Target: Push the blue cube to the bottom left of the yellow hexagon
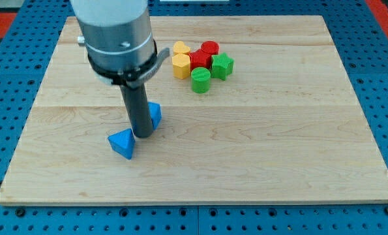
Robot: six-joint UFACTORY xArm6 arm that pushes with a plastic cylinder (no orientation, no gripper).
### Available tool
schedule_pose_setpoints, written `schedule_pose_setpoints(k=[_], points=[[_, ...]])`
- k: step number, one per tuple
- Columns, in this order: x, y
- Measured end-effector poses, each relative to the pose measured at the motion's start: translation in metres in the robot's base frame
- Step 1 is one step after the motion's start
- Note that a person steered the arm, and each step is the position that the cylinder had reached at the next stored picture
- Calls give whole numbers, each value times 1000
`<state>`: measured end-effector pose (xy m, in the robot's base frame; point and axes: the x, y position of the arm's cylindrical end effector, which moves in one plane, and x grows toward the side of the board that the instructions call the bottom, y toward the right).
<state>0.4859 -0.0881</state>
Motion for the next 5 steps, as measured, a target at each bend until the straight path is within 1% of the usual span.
schedule_pose_setpoints(k=[2, 3, 4, 5], points=[[-74, 3], [-78, -2], [-55, -3], [-25, 27]])
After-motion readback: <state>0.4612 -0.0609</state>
